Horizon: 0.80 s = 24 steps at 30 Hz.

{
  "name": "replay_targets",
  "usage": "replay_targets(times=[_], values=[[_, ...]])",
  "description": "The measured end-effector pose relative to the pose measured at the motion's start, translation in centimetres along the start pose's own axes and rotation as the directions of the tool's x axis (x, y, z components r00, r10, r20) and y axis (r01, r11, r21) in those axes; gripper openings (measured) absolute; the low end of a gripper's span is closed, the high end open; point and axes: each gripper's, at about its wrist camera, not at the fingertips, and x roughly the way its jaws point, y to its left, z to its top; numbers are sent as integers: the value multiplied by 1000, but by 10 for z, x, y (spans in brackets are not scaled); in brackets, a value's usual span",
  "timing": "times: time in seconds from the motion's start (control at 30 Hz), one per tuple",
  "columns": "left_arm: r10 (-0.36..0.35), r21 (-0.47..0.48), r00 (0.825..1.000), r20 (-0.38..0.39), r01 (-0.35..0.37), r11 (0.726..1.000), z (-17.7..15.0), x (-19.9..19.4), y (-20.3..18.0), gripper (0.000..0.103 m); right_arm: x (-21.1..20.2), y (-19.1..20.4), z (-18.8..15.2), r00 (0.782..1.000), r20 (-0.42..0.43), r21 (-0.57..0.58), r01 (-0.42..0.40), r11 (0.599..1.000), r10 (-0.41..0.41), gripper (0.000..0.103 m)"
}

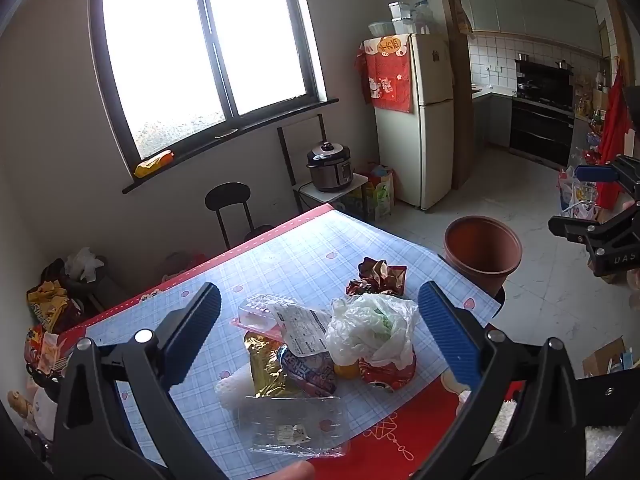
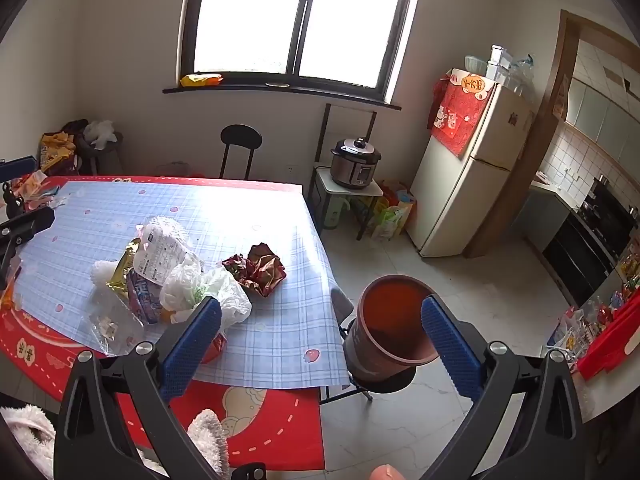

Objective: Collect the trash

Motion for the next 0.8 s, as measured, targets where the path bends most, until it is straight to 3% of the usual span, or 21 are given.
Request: replay_targets(times=[0.8], values=[[12, -4, 1000, 16, -12, 1000, 3, -3, 1, 98, -3, 0, 4, 1000, 23, -15, 5, 1000, -5, 99]])
